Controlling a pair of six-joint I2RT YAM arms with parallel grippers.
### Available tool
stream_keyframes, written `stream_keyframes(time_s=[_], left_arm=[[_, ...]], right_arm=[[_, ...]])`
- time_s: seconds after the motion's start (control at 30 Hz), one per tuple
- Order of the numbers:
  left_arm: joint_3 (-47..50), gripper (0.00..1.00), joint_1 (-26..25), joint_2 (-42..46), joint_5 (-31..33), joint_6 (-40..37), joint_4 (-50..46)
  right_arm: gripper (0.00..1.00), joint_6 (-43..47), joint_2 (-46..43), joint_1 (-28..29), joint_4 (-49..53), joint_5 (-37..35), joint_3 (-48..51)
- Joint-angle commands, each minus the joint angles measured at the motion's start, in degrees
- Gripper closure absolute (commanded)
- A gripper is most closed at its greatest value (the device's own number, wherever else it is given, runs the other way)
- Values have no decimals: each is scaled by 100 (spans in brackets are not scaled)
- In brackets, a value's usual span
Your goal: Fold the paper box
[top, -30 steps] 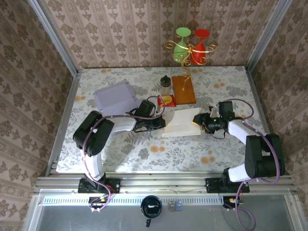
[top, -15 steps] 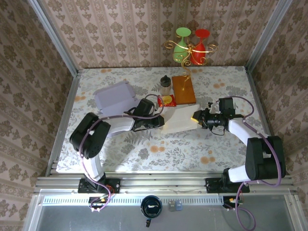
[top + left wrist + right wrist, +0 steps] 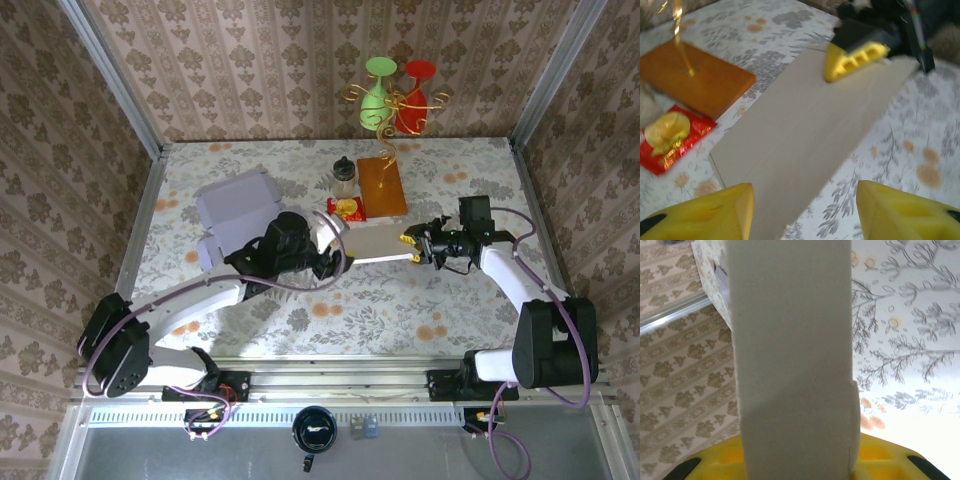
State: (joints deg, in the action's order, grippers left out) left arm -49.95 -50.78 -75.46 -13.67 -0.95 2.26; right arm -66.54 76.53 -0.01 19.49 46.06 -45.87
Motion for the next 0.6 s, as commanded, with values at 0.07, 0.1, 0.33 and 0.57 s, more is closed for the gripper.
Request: stream_keyframes(time_s=[0.07,0.1,0.33,0.57], left_arm=[[-355,41,-212,-5,277,-2151,-1525],[-343,40,-229,-20,331,-2279,-1568],[-284,31,-269,-127,463,-2844,-1593],[-326,29,-235,-334,485,-2899,-1437]], right_arm=[[79,-1180,-219,-8,1100,368,-195],[79,-1370,-264,1,1101,403,-147],[78,-1915,-311,98,1495,539,-28],[81,-2219,-386,151,1454,615,272]])
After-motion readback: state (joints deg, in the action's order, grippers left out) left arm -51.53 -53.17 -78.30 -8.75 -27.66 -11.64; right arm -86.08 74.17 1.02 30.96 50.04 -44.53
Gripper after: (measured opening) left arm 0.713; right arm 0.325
